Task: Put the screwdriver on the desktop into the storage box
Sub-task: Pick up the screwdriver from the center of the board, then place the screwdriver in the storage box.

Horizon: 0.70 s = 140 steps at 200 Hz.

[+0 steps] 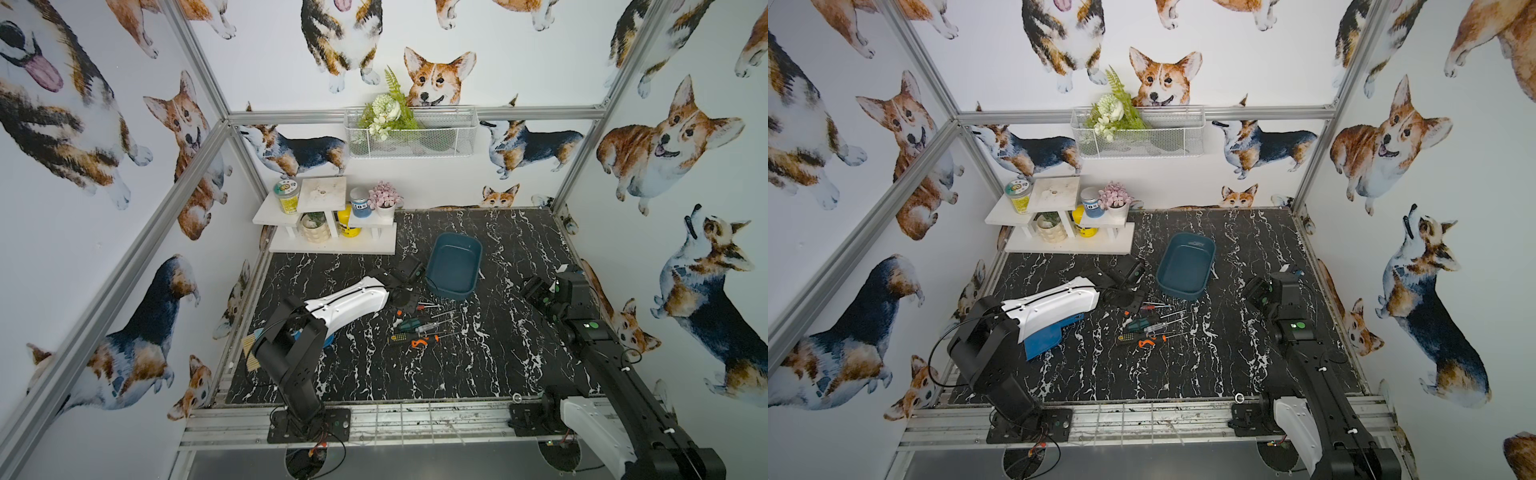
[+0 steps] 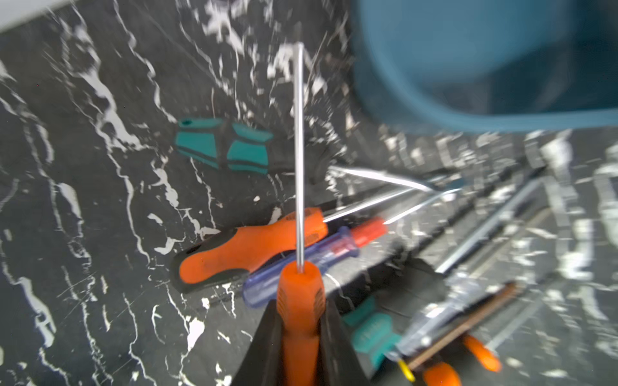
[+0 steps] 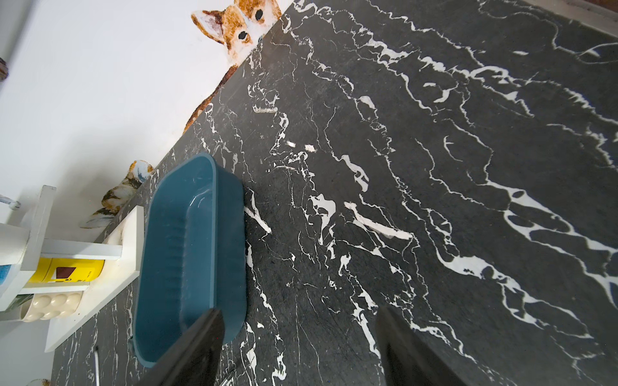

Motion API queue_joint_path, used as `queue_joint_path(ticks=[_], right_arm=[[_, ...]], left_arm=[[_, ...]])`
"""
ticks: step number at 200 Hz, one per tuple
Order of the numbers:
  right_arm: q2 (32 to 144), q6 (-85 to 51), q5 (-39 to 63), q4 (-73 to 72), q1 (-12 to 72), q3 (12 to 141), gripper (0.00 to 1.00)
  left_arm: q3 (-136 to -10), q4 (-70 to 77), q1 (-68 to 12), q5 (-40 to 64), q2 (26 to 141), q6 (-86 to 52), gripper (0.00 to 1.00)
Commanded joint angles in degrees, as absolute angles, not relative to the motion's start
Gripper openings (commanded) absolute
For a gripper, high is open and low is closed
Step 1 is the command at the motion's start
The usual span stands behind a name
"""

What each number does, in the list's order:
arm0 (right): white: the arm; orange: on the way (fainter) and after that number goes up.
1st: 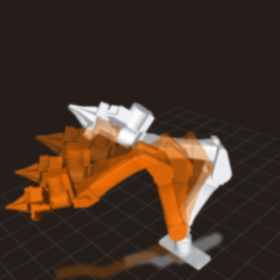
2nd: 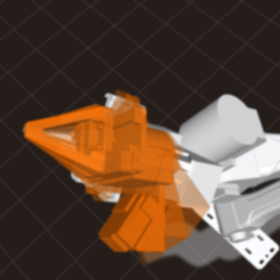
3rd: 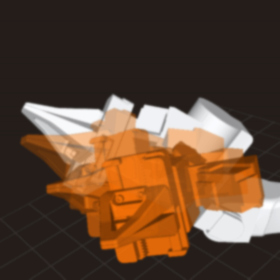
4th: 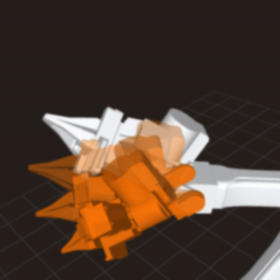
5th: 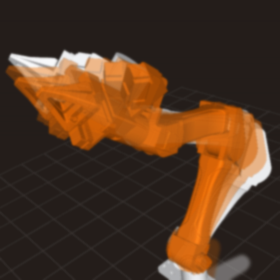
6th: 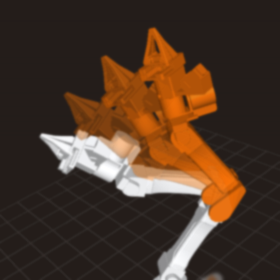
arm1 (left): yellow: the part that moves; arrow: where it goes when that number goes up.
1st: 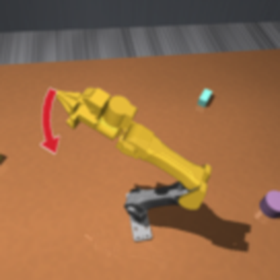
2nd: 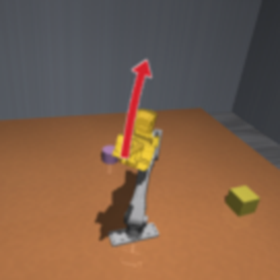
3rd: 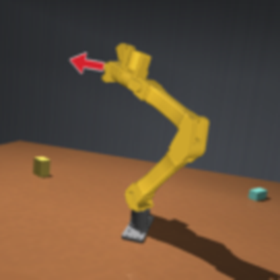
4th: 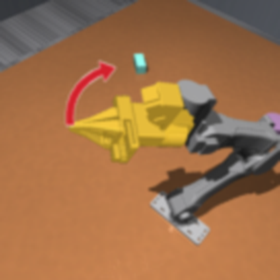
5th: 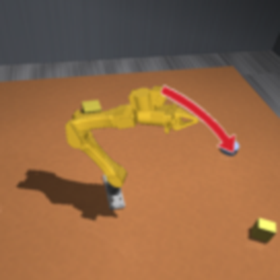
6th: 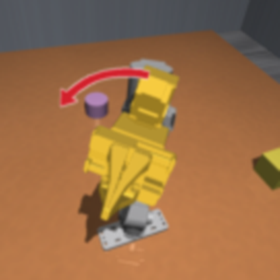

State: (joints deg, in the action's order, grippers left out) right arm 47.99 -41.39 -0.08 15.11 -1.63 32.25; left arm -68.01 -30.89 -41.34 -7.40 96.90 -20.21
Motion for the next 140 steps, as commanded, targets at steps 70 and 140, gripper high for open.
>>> queue_joint_path(ticks=[70, 140], right_arm=[[47.07, -41.41, -0.55, 13.57, -1.67, 31.51, 0.77], [44.65, -43.41, -0.98, 14.59, -1.67, 30.94, 0.76]], left_arm=[[-102.17, -31.88, -46.85, -3.55, 113.38, -22.27, 0.00], [-139.52, -50.21, -46.41, -6.53, 144.13, -19.32, 0.00]])
